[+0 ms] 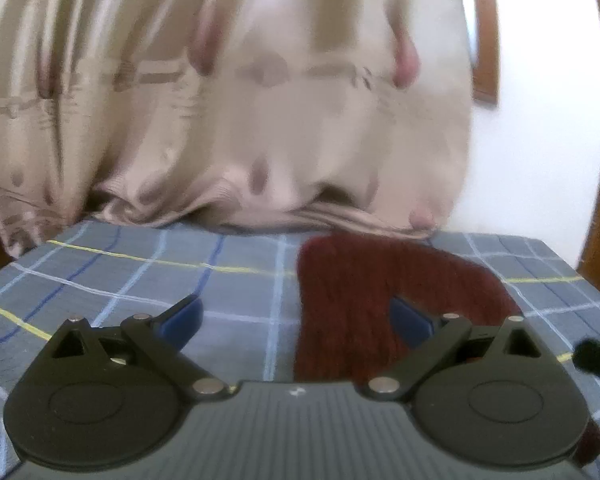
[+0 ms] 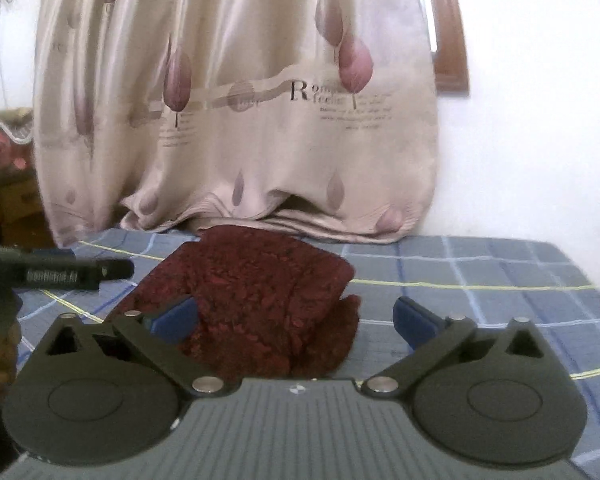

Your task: Fold small clothes

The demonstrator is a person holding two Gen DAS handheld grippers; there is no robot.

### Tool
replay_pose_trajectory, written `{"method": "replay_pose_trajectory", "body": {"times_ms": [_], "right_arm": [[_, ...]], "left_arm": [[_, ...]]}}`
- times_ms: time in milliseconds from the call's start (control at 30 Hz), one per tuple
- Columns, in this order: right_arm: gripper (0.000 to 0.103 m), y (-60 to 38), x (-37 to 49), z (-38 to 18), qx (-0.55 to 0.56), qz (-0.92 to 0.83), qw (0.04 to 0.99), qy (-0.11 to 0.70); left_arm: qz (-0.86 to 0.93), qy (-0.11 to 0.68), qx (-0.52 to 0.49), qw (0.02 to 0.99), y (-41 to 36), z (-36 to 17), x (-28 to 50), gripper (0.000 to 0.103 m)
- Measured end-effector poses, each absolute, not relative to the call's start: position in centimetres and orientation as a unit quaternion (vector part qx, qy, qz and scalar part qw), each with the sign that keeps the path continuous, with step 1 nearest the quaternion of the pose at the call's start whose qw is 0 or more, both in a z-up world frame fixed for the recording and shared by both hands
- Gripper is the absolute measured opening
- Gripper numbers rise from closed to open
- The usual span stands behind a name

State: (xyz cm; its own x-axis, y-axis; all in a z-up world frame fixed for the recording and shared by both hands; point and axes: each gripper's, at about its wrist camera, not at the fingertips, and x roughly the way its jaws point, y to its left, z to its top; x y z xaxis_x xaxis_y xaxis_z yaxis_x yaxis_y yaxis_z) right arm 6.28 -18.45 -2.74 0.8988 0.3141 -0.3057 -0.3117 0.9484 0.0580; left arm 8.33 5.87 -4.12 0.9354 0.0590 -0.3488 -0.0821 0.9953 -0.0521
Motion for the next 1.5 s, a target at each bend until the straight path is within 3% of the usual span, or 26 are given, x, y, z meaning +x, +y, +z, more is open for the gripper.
{"method": "replay_pose_trajectory", "body": {"times_ms": [700, 1033, 1500], "right_arm": [[0.103, -19.3, 1.5, 0.1, 0.039, 0.142, 0.980, 0.136], [0.103, -19.4, 1.3, 0.0, 0.038, 0.132, 0.981, 0.140], [0.103, -19.4, 1.7, -0.7, 0.037, 0.136, 0.976, 0.164]], "left_arm": [[0.055, 0.128, 0.002, 0.990, 3.4, -0.6, 5.3, 0.100], [0.081, 0.068, 0.092, 0.990, 1.4, -0.6, 3.9, 0.103], [0.037, 0.170, 0.005, 0.985, 3.2, -1.3, 5.9, 0.103]]}}
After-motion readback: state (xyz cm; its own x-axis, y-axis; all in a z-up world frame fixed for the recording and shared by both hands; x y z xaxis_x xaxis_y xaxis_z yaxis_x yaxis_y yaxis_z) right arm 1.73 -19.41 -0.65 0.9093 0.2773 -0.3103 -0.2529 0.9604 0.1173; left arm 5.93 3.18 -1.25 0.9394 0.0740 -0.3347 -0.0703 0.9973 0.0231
